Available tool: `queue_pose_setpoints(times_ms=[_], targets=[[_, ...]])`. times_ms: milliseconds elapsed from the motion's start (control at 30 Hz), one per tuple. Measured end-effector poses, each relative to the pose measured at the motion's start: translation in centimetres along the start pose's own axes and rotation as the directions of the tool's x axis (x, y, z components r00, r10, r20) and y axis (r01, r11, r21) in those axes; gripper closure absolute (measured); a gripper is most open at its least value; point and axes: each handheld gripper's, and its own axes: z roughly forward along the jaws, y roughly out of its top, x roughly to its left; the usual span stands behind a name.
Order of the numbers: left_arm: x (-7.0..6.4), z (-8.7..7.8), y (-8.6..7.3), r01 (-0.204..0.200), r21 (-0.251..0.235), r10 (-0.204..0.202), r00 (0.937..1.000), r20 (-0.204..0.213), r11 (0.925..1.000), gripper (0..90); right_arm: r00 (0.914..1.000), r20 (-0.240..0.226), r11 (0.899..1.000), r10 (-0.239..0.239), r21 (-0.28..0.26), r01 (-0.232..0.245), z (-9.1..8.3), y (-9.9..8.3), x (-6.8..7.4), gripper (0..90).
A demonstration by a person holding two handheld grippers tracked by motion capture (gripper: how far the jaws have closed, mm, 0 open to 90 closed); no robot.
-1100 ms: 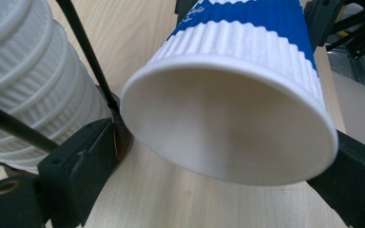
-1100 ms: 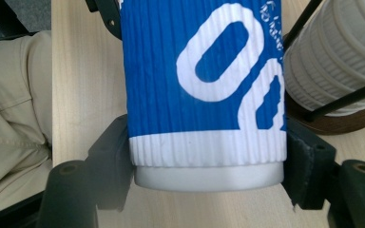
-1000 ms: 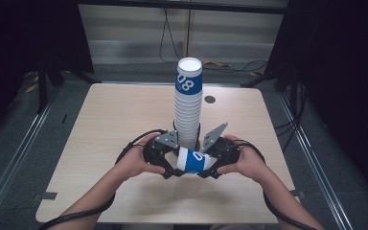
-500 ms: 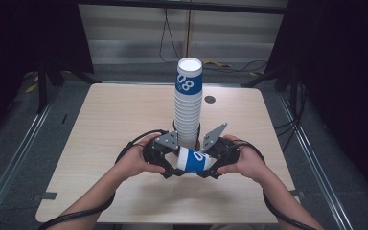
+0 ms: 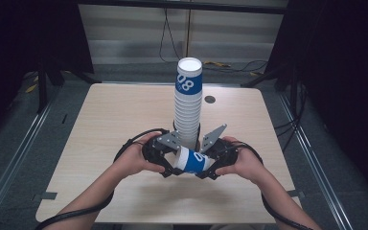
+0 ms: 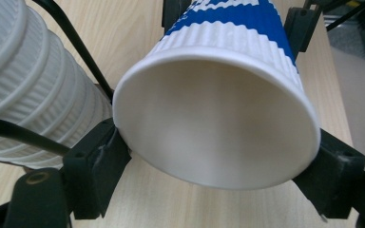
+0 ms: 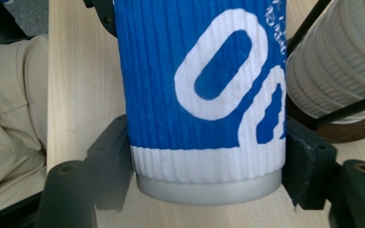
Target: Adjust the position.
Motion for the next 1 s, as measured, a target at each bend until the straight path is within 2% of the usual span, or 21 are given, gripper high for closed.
queue_pose_setpoints(times_ms=[367,467,733,767,933,1000], targets=[[0.1,-0.5,0.2,0.027,0.024,-0.027,0.9996,0.007,0.9993,20.6,0.9999,0.010,0.999,0.013,-0.029,-0.013,0.6,-0.3,-0.1,27.1],[0.2,-0.5,0.3,0.024,0.032,-0.025,0.9997,0.008,0.9992,21.0,0.9998,0.012,1.000,0.015,-0.019,-0.015,0.6,-0.2,-0.1,24.8],[0.1,-0.8,0.5,0.050,0.040,-0.051,0.9986,0.013,0.9979,21.3,0.9997,0.019,0.999,0.018,-0.028,-0.018,1.1,-0.4,-0.1,24.5],[0.1,-0.9,0.6,0.055,0.039,-0.055,0.9984,0.012,0.9977,21.3,0.9994,0.016,0.999,0.032,-0.028,-0.032,1.1,-0.4,-0.1,23.9],[0.2,-1.0,0.7,0.053,0.051,-0.053,0.9985,0.013,0.9973,21.5,0.9996,0.013,0.999,0.026,-0.041,-0.025,1.5,-0.6,-0.1,22.6],[0.2,-1.2,0.7,0.057,0.061,-0.057,0.9983,0.013,0.9965,21.5,0.9988,0.016,0.998,0.046,-0.036,-0.045,1.6,-0.8,-0.1,21.2]])
